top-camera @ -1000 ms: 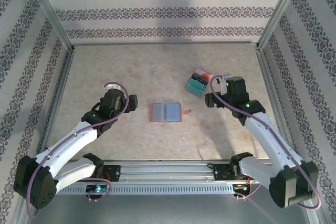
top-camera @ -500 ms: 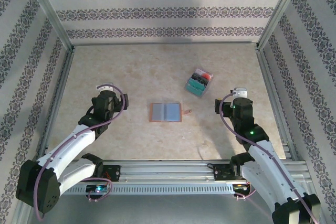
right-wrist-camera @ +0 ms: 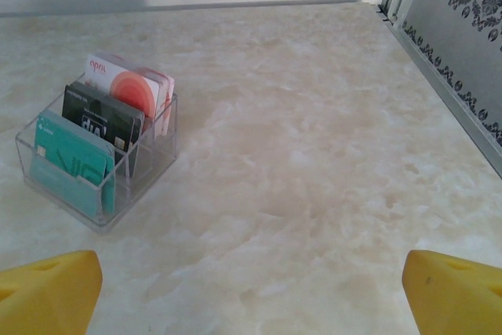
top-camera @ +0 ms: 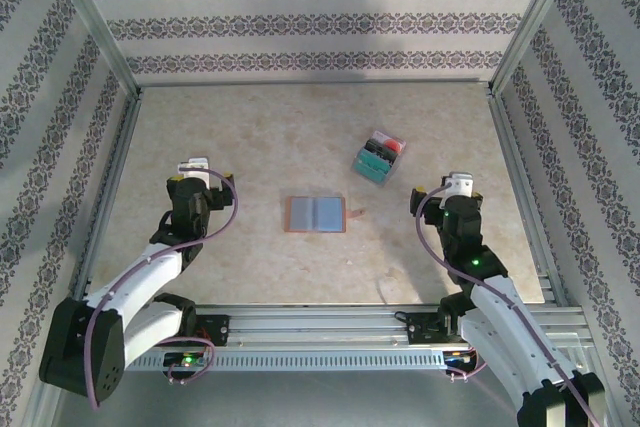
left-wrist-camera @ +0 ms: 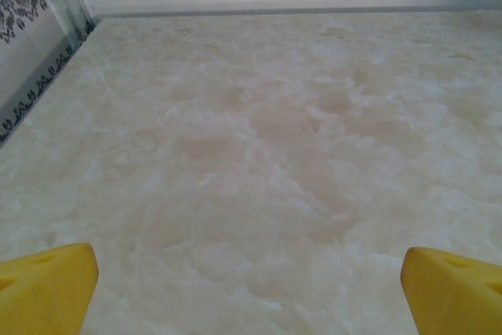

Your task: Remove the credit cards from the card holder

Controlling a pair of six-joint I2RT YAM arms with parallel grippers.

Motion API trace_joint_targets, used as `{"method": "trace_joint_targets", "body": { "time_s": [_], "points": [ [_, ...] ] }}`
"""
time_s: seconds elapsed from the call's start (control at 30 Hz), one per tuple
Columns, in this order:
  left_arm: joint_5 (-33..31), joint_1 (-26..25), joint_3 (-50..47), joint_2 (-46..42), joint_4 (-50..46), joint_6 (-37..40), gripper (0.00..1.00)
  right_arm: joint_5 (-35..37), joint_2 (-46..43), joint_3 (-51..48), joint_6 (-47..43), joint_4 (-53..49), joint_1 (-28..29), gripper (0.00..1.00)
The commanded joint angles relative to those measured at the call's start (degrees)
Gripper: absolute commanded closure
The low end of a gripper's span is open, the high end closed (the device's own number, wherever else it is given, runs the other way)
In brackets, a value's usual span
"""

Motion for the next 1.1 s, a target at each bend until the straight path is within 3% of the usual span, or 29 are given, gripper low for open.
{"method": "trace_joint_targets", "body": {
  "time_s": [0.0,0.23,0.9,1.07],
  "points": [
    [5.01,3.64,-0.53,3.19,10.74,5.25,0.01,0.71,-0.17,-2.11,-1.96,6.07,-0.72,0.02],
    [13.67,9.76,-0.52,14.06,21.16,5.07,0.01,1.03,0.56,-5.98,-3.67,14.61,-1.69,0.02],
    [27.87,11.34,-6.97,32.9,50.19,8.25,0.01,-4.75,12.07,-6.09,-3.82,26.92,-9.21,0.02],
    [27.96,13.66,-0.44,32.02,36.97,5.24,0.01,-7.4,17.95,-6.51,-5.86,34.48,-11.27,0.02]
  ]
}}
